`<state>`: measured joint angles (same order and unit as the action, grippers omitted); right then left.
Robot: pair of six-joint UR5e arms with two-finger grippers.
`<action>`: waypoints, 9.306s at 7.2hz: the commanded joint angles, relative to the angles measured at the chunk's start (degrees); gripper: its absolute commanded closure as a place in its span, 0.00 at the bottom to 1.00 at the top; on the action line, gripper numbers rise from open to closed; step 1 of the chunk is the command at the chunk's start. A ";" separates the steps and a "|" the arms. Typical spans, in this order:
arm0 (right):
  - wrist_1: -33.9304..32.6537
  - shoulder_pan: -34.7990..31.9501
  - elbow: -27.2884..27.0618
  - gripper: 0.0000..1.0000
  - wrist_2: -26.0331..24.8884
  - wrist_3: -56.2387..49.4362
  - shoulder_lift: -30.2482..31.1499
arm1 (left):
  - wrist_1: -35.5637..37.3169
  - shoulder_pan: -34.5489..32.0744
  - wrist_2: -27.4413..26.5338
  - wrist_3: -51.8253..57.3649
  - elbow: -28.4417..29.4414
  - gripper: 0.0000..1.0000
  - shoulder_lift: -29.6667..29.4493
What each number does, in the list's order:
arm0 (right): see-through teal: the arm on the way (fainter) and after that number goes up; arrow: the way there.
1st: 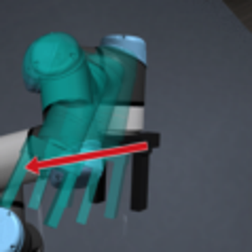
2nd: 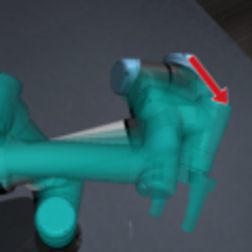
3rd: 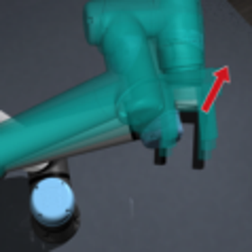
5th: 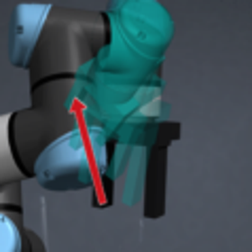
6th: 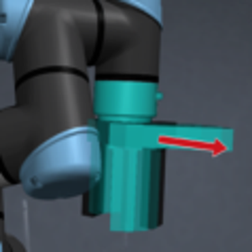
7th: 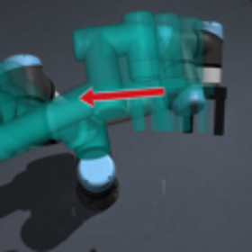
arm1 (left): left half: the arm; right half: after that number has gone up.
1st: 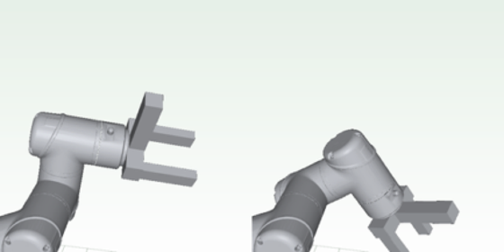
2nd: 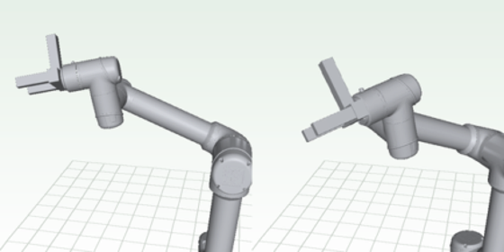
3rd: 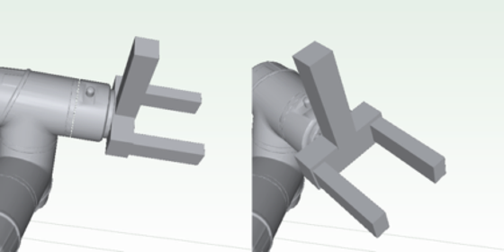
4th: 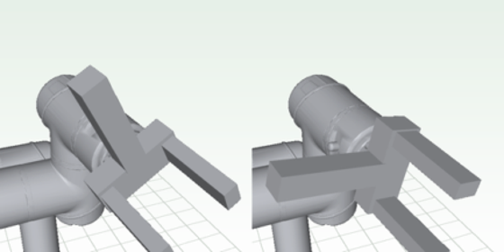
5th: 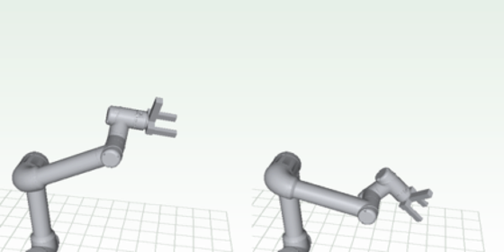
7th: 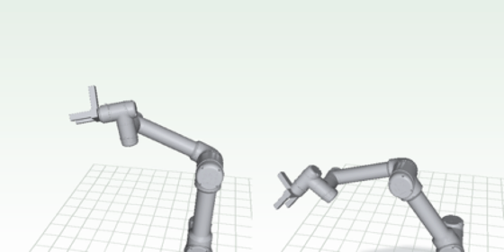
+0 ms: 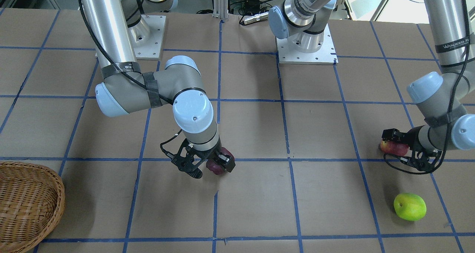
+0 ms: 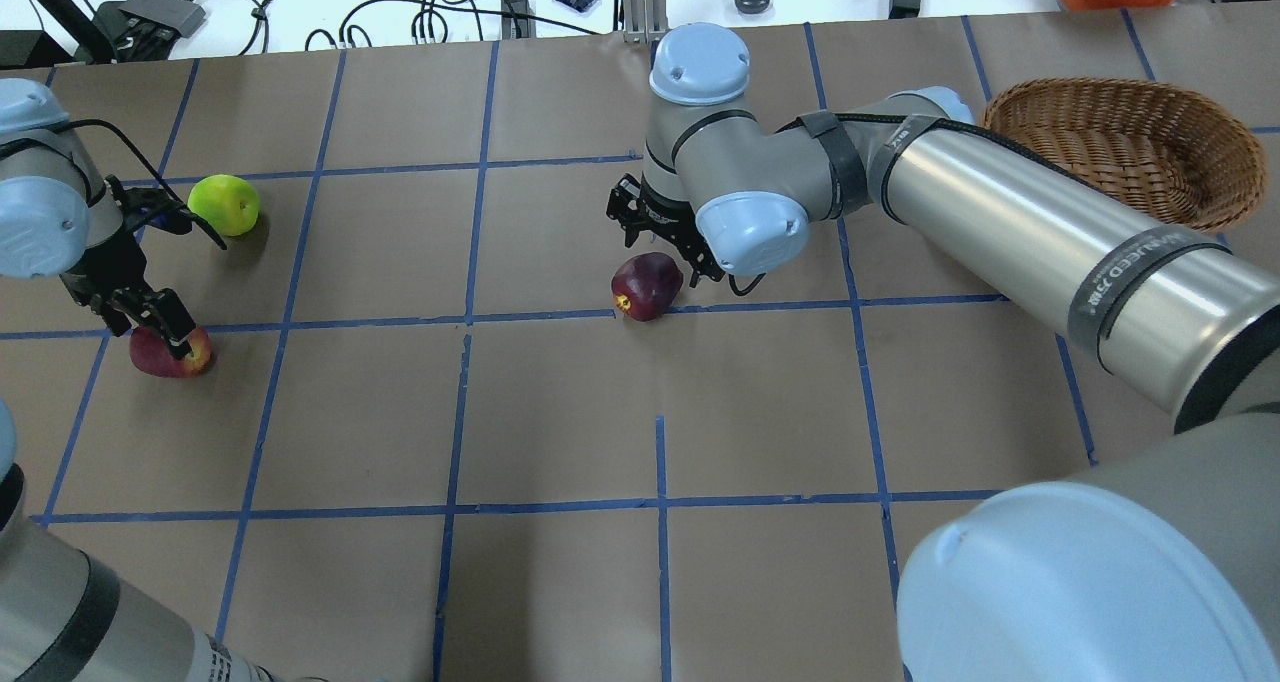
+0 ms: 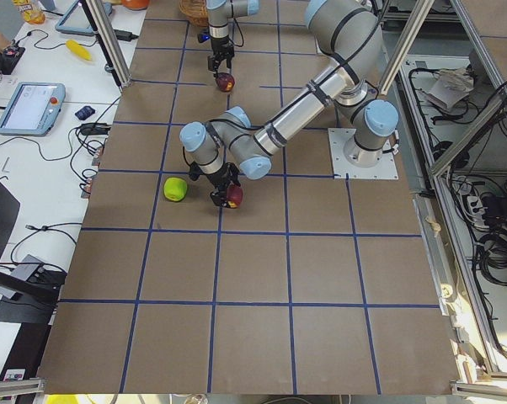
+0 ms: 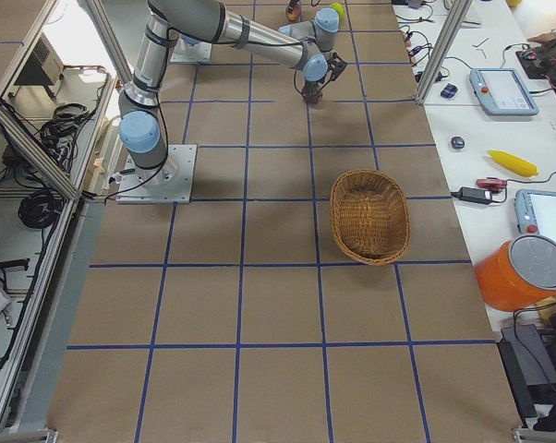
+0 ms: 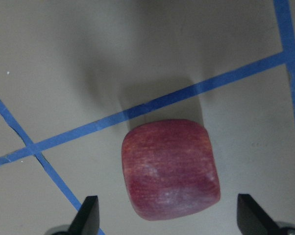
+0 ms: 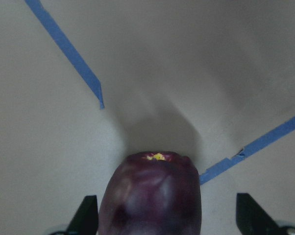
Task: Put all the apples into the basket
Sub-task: 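Carry the red apple toward center while the right gripper lifts the dark apple, then release the dark apple into the basket while the left gripper sets down the red apple, then grasp the green apple with the left gripper while the right gripper reaches the red apple, then close the right gripper on the red apple while the left lifts the green apple, then carry the red apple into the basket while the left sets the green apple down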
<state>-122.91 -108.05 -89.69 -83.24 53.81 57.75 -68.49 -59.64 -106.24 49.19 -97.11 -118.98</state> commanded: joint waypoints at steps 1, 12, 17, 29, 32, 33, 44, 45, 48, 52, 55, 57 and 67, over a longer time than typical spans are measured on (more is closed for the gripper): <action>-0.05 -0.05 0.13 0.00 1.40 0.85 -1.23 | 0.12 -0.04 0.15 -0.93 0.78 0.47 -0.82; 3.60 8.43 0.30 1.00 4.23 -10.43 1.90 | -5.43 -36.24 26.78 -76.42 3.07 0.69 4.37; 14.89 31.04 11.86 1.00 -14.63 -59.53 5.90 | 10.05 -45.48 28.84 -88.66 2.37 0.00 -0.73; 12.13 46.53 26.40 0.00 -19.50 -87.03 -13.46 | -6.83 -11.23 7.18 -9.96 19.92 0.00 -1.14; 24.94 41.91 26.59 0.00 -14.54 -80.84 -5.23 | -2.96 -10.32 7.10 -4.98 25.55 0.02 -8.62; 29.69 36.56 26.50 0.00 -9.71 -74.35 -2.41 | -2.96 -10.15 7.18 -3.59 27.05 0.02 -10.38; 10.84 1.18 7.07 0.00 7.75 -4.85 -2.03 | -2.26 -6.28 12.54 -1.29 27.33 0.10 -14.70; 11.37 1.18 6.90 0.00 7.57 -4.85 -2.03 | -2.26 -6.28 12.46 -1.46 27.42 0.37 -14.79; 12.35 1.09 4.27 0.00 5.63 -4.85 -2.82 | -6.18 -7.24 12.28 -8.00 26.98 0.66 -13.13; 12.16 1.18 4.87 0.99 5.90 -5.20 -4.31 | -21.20 -17.24 14.20 -33.48 24.62 0.67 -6.38; 16.00 4.32 9.76 1.00 -0.39 -7.05 -1.51 | -19.58 -29.88 19.29 -52.12 15.83 0.67 0.40; 31.33 15.35 16.97 1.00 -3.94 -21.98 0.17 | -18.18 -39.10 25.10 -65.29 14.85 0.67 1.21; 9.35 40.64 22.19 1.00 -19.77 -74.99 -11.43 | -11.19 -41.99 21.25 -70.26 9.10 0.00 10.75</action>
<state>-112.29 -68.31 -67.34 -103.04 -19.72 47.47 -67.48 -105.14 -84.54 -27.03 -92.08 -112.53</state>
